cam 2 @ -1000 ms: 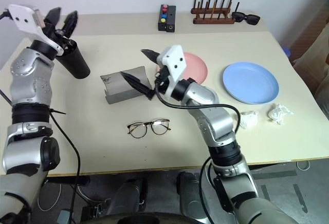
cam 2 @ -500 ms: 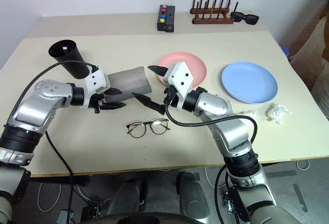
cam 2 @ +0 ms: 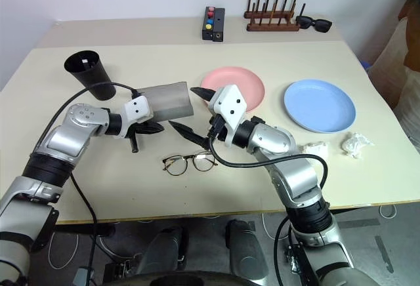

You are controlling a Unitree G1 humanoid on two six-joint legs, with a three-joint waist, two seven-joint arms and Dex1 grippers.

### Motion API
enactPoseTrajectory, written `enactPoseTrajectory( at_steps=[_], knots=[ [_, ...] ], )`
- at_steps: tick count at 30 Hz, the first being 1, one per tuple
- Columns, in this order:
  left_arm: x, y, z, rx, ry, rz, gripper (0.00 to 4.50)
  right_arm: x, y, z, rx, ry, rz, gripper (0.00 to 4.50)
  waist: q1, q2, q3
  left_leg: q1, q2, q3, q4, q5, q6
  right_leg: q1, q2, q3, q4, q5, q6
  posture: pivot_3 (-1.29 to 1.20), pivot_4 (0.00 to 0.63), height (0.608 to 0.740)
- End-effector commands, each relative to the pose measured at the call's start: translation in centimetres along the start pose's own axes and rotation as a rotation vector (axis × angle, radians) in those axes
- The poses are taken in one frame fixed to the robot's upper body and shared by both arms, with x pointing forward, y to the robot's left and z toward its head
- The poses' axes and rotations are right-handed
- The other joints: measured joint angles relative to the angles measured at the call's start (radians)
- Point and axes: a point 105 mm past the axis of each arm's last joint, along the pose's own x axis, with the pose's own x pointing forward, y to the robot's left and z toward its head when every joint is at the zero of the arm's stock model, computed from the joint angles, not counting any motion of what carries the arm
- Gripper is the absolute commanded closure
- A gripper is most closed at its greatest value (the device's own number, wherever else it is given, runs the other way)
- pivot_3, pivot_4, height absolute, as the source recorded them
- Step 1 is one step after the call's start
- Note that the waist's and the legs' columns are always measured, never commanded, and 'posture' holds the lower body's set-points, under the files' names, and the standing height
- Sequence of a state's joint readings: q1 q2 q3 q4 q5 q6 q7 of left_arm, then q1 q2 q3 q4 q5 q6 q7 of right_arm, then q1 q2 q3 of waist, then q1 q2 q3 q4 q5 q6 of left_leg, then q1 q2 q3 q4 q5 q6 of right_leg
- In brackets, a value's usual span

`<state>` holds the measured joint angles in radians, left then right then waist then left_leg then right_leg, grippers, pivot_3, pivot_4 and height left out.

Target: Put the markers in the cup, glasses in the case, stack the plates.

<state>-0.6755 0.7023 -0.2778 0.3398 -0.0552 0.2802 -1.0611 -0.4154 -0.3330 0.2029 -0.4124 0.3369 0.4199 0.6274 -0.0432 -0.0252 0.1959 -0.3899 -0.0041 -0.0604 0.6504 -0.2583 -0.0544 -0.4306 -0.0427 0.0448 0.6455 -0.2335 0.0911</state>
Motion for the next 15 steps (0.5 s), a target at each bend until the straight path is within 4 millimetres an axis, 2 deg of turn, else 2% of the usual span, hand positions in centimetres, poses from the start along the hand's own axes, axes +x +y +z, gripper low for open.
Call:
enactPoseTrajectory(
  at_steps=[1, 3, 6, 9, 15],
  knots=[
    [-1.5, 1.1, 1.8, -0.066, -0.114, 0.037, 4.25, -0.1, 0.3, 1.4, -0.031, -0.043, 0.010, 0.00, 0.000, 0.000, 0.000, 0.000, 0.000, 0.000, 0.000, 0.000, 0.000, 0.000, 0.000, 0.000, 0.000, 0.000, 0.000, 0.00, 0.150, 0.735],
    [-2.3, 1.4, 2.7, -0.091, -0.170, 0.033, 3.65, 0.0, 0.5, 1.3, -0.028, -0.041, 0.014, 0.00, 0.000, 0.000, 0.000, 0.000, 0.000, 0.000, 0.000, 0.000, 0.000, 0.000, 0.000, 0.000, 0.000, 0.000, 0.000, 0.00, 0.150, 0.735],
    [-3.5, 3.1, 4.5, -0.092, -0.238, 0.092, 2.16, 0.1, 0.5, 1.2, -0.025, -0.046, 0.013, 0.00, 0.000, 0.000, 0.000, -0.001, 0.000, 0.000, 0.000, 0.000, 0.000, 0.000, 0.000, 0.000, 0.000, 0.000, 0.000, 0.00, 0.150, 0.735],
    [-3.4, 4.2, 4.6, -0.060, -0.207, 0.131, 0.72, 0.3, 0.5, 1.2, -0.022, -0.052, 0.012, 0.00, 0.004, 0.000, 0.000, -0.001, 0.000, -0.001, 0.001, 0.000, 0.000, 0.000, 0.000, -0.001, 0.000, 0.000, 0.000, 0.00, 0.150, 0.735],
    [-2.2, 4.6, 3.4, 0.045, -0.081, 0.083, 0.72, 0.5, 0.6, 1.3, -0.026, -0.065, 0.002, 0.00, -0.001, 0.000, 0.000, 0.000, -0.001, 0.000, 0.000, 0.000, 0.000, 0.000, 0.000, 0.000, 0.000, 0.000, 0.000, 0.00, 0.150, 0.735]
  ],
)
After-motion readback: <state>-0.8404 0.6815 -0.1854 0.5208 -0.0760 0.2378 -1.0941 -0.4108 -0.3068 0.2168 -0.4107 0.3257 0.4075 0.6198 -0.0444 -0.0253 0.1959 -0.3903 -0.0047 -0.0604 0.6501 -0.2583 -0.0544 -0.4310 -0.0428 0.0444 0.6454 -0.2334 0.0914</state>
